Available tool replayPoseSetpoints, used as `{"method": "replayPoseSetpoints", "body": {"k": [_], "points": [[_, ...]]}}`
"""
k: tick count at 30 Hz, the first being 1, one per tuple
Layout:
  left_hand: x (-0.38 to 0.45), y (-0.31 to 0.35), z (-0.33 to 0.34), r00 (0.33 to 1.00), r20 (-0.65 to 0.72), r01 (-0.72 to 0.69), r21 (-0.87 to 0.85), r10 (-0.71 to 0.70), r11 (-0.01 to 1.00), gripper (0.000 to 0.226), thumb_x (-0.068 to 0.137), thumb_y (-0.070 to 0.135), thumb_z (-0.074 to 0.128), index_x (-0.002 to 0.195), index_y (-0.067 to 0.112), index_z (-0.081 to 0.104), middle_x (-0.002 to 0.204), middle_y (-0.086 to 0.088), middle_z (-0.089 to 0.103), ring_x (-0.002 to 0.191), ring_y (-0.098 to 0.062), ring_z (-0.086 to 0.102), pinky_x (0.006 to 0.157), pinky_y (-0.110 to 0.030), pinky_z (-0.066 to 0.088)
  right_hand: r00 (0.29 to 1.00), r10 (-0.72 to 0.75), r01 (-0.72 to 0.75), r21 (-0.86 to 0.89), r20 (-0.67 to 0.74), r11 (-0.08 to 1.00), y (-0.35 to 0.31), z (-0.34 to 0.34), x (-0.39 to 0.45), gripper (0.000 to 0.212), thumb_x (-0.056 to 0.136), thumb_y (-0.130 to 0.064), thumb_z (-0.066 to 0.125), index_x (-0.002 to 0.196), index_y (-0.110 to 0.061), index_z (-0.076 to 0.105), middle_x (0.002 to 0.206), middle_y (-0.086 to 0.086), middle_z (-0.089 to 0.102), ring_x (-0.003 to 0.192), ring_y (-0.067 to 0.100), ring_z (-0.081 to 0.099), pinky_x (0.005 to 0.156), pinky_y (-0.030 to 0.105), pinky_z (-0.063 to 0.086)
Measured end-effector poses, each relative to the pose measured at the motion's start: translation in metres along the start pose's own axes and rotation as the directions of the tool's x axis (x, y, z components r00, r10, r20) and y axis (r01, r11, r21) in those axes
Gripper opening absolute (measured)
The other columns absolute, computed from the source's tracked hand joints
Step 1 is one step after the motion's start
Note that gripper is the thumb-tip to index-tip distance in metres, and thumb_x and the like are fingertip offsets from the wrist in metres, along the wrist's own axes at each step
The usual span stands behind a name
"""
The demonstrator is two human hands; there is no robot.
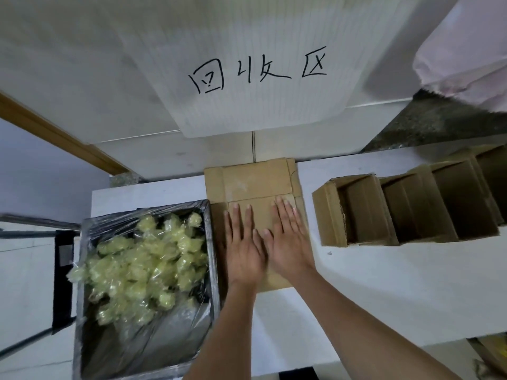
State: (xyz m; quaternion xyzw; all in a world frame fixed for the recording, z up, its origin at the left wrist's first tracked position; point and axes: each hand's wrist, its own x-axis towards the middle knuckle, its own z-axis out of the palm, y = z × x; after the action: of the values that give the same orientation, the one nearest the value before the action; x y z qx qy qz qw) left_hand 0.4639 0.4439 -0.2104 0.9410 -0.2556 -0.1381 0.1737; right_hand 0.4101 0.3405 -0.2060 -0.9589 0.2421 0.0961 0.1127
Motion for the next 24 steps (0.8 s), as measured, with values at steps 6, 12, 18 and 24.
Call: {"method": "replayPoseSetpoints", "body": {"k": [6,12,18,24], "points": [[0.002,-0.004,0.006,0.999,-0.047,-0.019,-0.02,0.018,1.0,0.057,0.107,0.022,0.029,0.16,0.016,0.012,0.168,-0.011,-0.002,0.154,-0.03,-0.012,0.126,-0.042,-0.003,0.999,-0.005,0.007,0.027,-0.042,1.0,0.003,0.004,0.0,0.068,0.105,-0.045,0.014,0.158,-0.009,-0.009,0.166,0.006,-0.013,0.152,0.016,-0.018,0.125,0.038,-0.001],[0.002,0.004,-0.013,0.982,0.153,0.089,0.122,-0.108,0.989,0.06,0.107,0.036,0.011,0.159,0.02,-0.014,0.164,-0.006,-0.025,0.151,-0.026,-0.025,0.126,-0.042,0.004,0.99,0.005,-0.011,0.038,0.143,0.999,-0.001,-0.021,0.002,0.069,0.105,-0.046,0.014,0.155,-0.013,-0.019,0.163,0.004,-0.025,0.148,0.016,-0.028,0.123,0.037,-0.013],[0.001,0.044,-0.076,0.932,0.313,0.116,0.224,-0.185,0.968,0.058,0.107,0.039,0.012,0.161,0.016,0.011,0.169,-0.006,0.006,0.155,-0.023,0.001,0.125,-0.045,0.004,0.971,0.037,-0.09,0.22,0.234,0.971,-0.012,-0.099,0.0,0.059,0.105,-0.037,0.032,0.156,-0.009,0.02,0.165,0.011,0.015,0.153,0.023,0.008,0.125,0.035,0.004],[-0.018,0.078,-0.138,0.969,0.216,0.058,0.266,-0.119,0.962,0.057,0.108,0.041,0.016,0.157,0.013,0.024,0.165,-0.008,0.022,0.153,-0.025,0.014,0.124,-0.046,0.01,0.965,0.052,-0.093,0.151,0.258,0.984,-0.012,-0.173,-0.019,0.055,0.104,-0.041,0.031,0.148,-0.009,0.035,0.152,0.013,0.038,0.139,0.03,0.038,0.112,0.039,0.031]]}}
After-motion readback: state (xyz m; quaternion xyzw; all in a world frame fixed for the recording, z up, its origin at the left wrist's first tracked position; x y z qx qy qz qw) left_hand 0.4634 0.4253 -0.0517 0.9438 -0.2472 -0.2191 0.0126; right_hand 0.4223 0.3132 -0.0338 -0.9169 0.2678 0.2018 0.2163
